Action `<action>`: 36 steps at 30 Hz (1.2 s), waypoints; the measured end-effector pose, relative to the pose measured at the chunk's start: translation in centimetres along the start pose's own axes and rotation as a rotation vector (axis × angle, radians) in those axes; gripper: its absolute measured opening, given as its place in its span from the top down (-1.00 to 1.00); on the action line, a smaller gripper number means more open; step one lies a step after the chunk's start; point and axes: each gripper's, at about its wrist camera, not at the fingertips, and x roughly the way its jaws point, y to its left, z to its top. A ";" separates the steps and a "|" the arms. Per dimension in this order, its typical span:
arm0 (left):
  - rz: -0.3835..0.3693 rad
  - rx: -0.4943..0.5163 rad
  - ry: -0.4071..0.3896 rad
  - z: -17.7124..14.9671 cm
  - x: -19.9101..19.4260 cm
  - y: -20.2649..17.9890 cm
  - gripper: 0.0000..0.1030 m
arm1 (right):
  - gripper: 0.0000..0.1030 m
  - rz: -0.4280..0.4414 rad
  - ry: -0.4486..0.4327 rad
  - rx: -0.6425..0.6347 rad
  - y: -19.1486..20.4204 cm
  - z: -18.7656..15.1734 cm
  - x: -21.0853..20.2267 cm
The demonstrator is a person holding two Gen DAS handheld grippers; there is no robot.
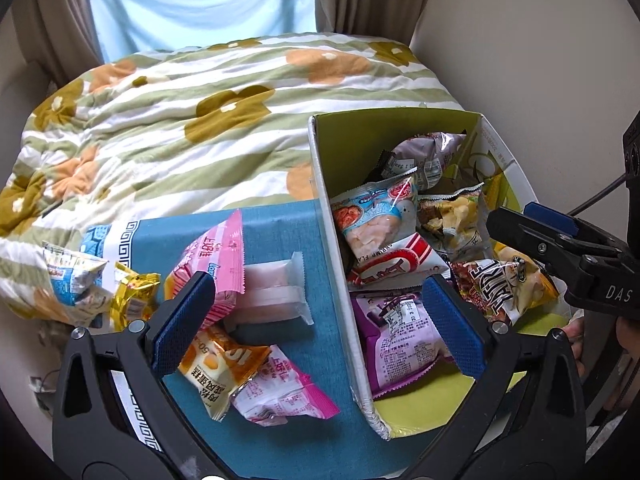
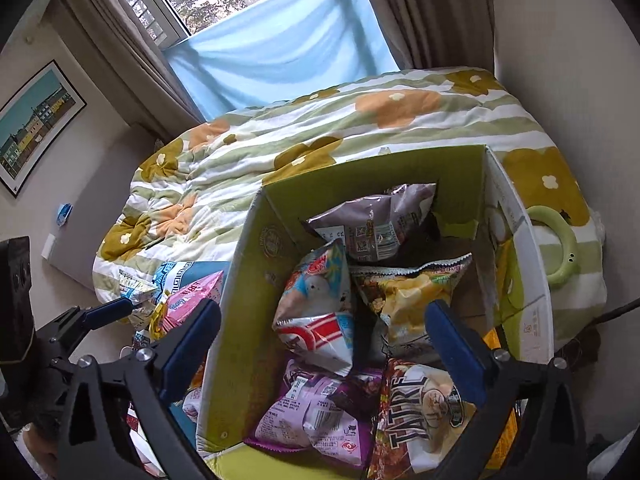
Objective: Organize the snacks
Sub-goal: 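Withdraw both tools from the box back toward the remaining snacks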
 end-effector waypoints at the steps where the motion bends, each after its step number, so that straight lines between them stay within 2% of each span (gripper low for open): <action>1: -0.008 0.008 -0.004 0.0 -0.2 0.1 -0.99 | -0.97 -0.009 -0.003 0.006 0.0 -0.2 -0.2; 12: -0.062 0.111 -0.047 1.2 -1.8 0.0 -0.99 | -0.97 -0.131 -0.071 0.076 1.3 -2.0 -3.2; 17: -0.065 0.091 -0.089 0.8 -3.9 0.7 -0.99 | -0.97 -0.162 -0.100 0.076 2.0 -2.6 -4.8; 20: -0.044 0.071 -0.121 -0.2 -5.7 1.3 -0.99 | -0.98 -0.165 -0.142 0.034 2.9 -3.0 -6.4; 24: 0.008 0.002 -0.142 -2.2 -8.1 3.5 -0.99 | -0.98 -0.166 -0.186 -0.039 4.6 -3.7 -8.2; 28: 0.048 -0.088 -0.150 -4.9 -10.4 6.6 -0.99 | -0.98 -0.105 -0.202 -0.093 6.2 -4.5 -9.3; 36: 0.150 -0.239 -0.159 -9.5 -13.4 14.2 -0.99 | -0.99 -0.008 -0.166 -0.189 10.8 -5.4 -7.9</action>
